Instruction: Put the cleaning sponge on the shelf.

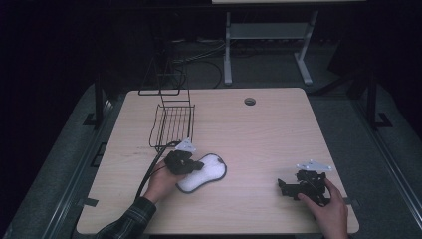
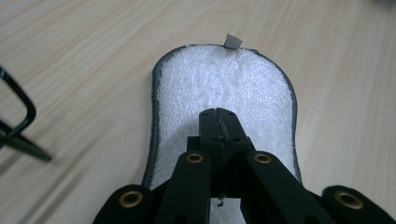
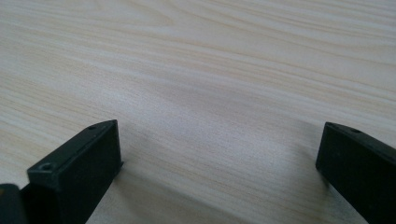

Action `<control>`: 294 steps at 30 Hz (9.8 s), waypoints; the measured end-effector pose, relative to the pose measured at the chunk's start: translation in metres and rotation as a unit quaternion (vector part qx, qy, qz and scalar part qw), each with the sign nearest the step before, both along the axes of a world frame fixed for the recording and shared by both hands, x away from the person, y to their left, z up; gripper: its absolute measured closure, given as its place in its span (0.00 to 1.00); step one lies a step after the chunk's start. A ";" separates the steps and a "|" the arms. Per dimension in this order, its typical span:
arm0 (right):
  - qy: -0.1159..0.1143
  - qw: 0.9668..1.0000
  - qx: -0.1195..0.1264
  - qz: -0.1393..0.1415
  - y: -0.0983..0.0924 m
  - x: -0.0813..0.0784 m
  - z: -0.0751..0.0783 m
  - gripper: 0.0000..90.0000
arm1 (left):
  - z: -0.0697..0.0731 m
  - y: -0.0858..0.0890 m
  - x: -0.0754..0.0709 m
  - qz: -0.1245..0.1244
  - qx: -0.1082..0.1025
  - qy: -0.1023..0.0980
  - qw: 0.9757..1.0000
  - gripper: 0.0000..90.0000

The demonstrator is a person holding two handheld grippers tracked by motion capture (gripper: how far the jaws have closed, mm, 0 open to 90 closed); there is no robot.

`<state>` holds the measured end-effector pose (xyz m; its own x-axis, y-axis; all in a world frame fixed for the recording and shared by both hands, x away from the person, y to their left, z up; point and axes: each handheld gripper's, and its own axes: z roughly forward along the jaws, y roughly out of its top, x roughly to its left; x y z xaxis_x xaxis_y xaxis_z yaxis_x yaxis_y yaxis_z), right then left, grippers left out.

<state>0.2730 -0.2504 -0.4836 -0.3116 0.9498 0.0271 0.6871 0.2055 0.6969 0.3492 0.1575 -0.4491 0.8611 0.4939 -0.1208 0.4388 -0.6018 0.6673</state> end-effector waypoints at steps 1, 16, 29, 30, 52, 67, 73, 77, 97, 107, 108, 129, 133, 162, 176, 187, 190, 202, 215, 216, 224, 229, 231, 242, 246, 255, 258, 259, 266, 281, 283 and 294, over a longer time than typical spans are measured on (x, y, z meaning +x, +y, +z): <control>0.000 1.000 0.000 0.000 0.000 0.000 0.000 0.00 | 0.000 0.000 0.000 0.000 0.000 0.000 1.000 1.00; 0.000 1.000 0.000 0.000 0.000 0.000 0.000 0.00 | 0.003 0.037 -0.035 0.006 0.009 0.011 1.000 1.00; 0.000 1.000 0.000 0.000 0.000 0.000 0.000 0.00 | 0.009 0.050 -0.043 0.009 -0.005 0.010 1.000 0.93; 0.000 1.000 0.000 0.000 0.000 0.000 0.000 0.00 | 0.011 0.051 -0.043 0.012 -0.015 0.012 1.000 0.89; 0.000 1.000 0.000 0.000 0.000 0.000 0.000 0.00 | 0.000 0.050 -0.051 0.029 0.004 0.001 1.000 0.16; 0.000 1.000 0.000 0.000 0.000 0.000 0.000 0.00 | -0.011 0.042 -0.052 0.026 0.029 0.008 0.999 0.14; 0.000 1.000 0.000 0.000 0.000 0.000 0.000 0.00 | -0.013 0.041 -0.052 0.023 0.033 0.006 0.999 0.14; 0.000 1.000 0.000 0.000 0.000 0.000 0.000 0.00 | -0.012 0.039 -0.053 0.022 0.042 0.007 0.999 0.15; 0.000 1.000 0.000 0.000 0.000 0.000 0.000 0.00 | -0.002 0.035 -0.053 -0.001 0.064 -0.002 0.998 0.26; 0.000 1.000 0.000 0.000 0.000 0.000 0.000 0.00 | 0.007 0.042 -0.052 0.000 0.042 -0.006 0.999 0.39; 0.000 1.000 0.000 0.000 0.000 0.000 0.000 0.00 | 0.008 0.044 -0.051 0.000 0.037 -0.007 0.999 0.42; 0.000 1.000 0.000 0.000 0.000 0.000 0.000 0.00 | 0.026 0.056 -0.051 -0.004 -0.031 -0.002 1.000 0.72; 0.000 1.000 0.000 0.000 0.000 0.000 0.000 0.00 | 0.028 0.057 -0.051 -0.009 -0.042 0.003 0.999 0.75; 0.000 1.000 0.000 0.000 0.000 0.000 0.000 0.00 | 0.043 0.057 -0.050 0.002 -0.080 0.015 0.997 0.90; 0.000 1.000 0.000 0.000 0.000 0.000 0.000 0.00 | 0.059 0.062 -0.039 -0.004 -0.087 -0.005 0.996 0.90; 0.000 1.000 0.000 0.000 0.000 0.000 0.000 0.00 | 0.066 0.069 -0.024 0.017 -0.091 -0.010 0.996 0.91; 0.000 1.000 0.000 0.000 0.000 0.000 0.000 0.00 | 0.067 0.073 -0.020 0.023 -0.091 -0.013 0.996 0.91; 0.000 1.000 0.000 0.000 0.000 0.000 0.000 0.00 | 0.071 0.084 -0.001 0.043 -0.090 -0.020 0.995 0.91; 0.000 1.000 0.000 0.000 0.000 0.000 0.000 0.00 | 0.078 0.096 0.023 0.063 -0.098 -0.026 0.993 0.91; 0.000 1.000 0.000 0.001 0.000 0.000 0.000 0.00 | 0.078 0.097 0.024 0.062 -0.097 -0.026 0.993 0.91; 0.000 1.000 0.000 0.000 0.000 0.000 0.000 0.00 | 0.086 0.101 0.038 0.072 -0.104 -0.032 0.991 0.91; 0.000 1.000 0.000 0.000 0.000 0.000 0.000 0.00 | 0.089 0.107 0.045 0.075 -0.107 -0.033 0.991 0.91; 0.000 1.000 0.000 0.000 0.000 0.000 0.000 0.00 | 0.090 0.109 0.047 0.079 -0.105 -0.036 0.991 0.91; 0.000 1.000 0.000 0.000 0.000 0.000 0.000 0.00 | 0.096 0.127 0.068 0.102 -0.110 -0.046 0.988 0.91; 0.000 1.000 0.000 0.000 0.000 0.000 0.000 0.00 | 0.096 0.132 0.074 0.111 -0.119 -0.046 0.986 0.91; 0.000 1.000 0.000 0.000 0.000 0.000 0.000 0.00 | 0.092 0.145 0.091 0.122 -0.127 -0.039 0.984 0.91; 0.000 1.000 0.000 0.000 0.000 0.000 0.000 0.00 | 0.091 0.148 0.097 0.128 -0.139 -0.036 0.981 0.91; 0.000 1.000 0.000 0.000 0.000 0.000 0.000 0.00 | 0.090 0.149 0.100 0.129 -0.134 -0.034 0.982 0.91; 0.000 1.000 0.000 0.000 0.000 0.000 0.000 0.00 | 0.087 0.152 0.113 0.140 -0.130 -0.026 0.981 0.91; 0.000 1.000 0.000 0.000 0.000 0.000 0.000 0.00 | 0.063 0.149 0.133 0.162 -0.134 -0.007 0.978 0.89; 0.000 1.000 0.000 0.000 0.000 0.000 0.000 0.00 | 0.062 0.149 0.134 0.159 -0.128 -0.007 0.979 0.88; 0.000 1.000 0.000 0.000 0.000 0.000 0.000 0.00 | 0.055 0.147 0.140 0.181 -0.115 -0.020 0.977 0.86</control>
<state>0.2731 -0.2504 -0.4835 -0.3116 0.9498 0.0268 0.6869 0.2057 0.6971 0.4892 0.3048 -0.3943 0.6410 0.7309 -0.2344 0.5664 -0.2443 0.7871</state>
